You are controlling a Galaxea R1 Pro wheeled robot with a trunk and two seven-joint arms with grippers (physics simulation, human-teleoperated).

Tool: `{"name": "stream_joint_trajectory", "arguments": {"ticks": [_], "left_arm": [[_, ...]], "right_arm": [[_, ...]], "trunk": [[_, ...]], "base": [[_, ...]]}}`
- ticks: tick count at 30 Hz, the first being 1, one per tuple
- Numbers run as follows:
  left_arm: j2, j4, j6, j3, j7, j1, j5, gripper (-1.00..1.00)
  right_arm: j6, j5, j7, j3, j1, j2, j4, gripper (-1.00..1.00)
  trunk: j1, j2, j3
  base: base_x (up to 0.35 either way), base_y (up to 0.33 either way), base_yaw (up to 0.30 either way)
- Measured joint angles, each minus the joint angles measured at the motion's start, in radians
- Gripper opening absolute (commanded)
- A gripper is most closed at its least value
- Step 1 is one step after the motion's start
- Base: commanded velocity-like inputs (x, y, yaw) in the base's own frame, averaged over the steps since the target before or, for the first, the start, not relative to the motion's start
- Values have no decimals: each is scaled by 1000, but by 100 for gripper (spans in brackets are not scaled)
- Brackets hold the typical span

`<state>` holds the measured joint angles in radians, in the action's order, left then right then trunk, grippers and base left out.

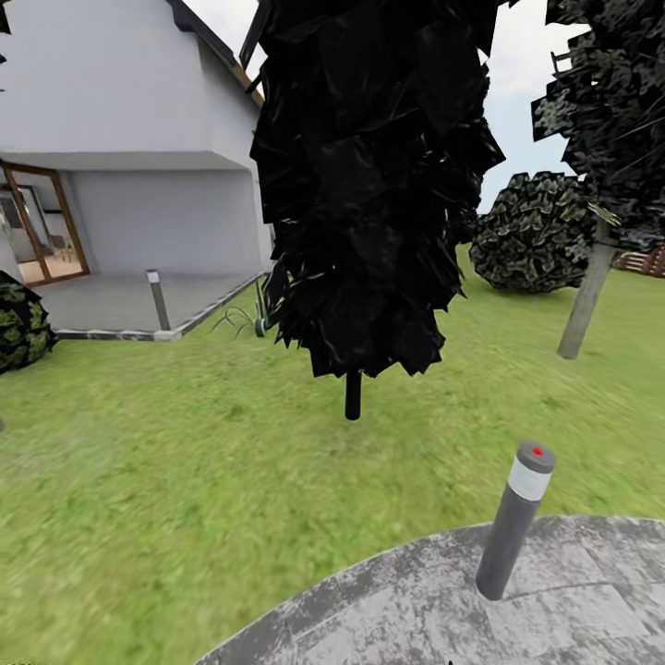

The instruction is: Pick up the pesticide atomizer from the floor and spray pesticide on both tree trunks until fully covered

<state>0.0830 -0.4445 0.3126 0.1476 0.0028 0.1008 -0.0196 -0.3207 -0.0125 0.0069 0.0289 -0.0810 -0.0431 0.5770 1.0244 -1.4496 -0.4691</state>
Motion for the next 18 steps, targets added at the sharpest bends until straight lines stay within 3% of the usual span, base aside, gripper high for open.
{"name": "stream_joint_trajectory", "arguments": {"ticks": [10, 18], "left_arm": [[-2, 0, 0, -1, 0, 1, 1, 100], [-3, 0, 0, -1, 0, 1, 1, 100]], "right_arm": [[0, 0, 0, 0, 0, 0, 0, 100], [0, 0, 0, 0, 0, 0, 0, 100]], "trunk": [[0, 0, 0], [1, 0, 0]], "base": [[329, -1, 276], [49, 0, 276]]}}
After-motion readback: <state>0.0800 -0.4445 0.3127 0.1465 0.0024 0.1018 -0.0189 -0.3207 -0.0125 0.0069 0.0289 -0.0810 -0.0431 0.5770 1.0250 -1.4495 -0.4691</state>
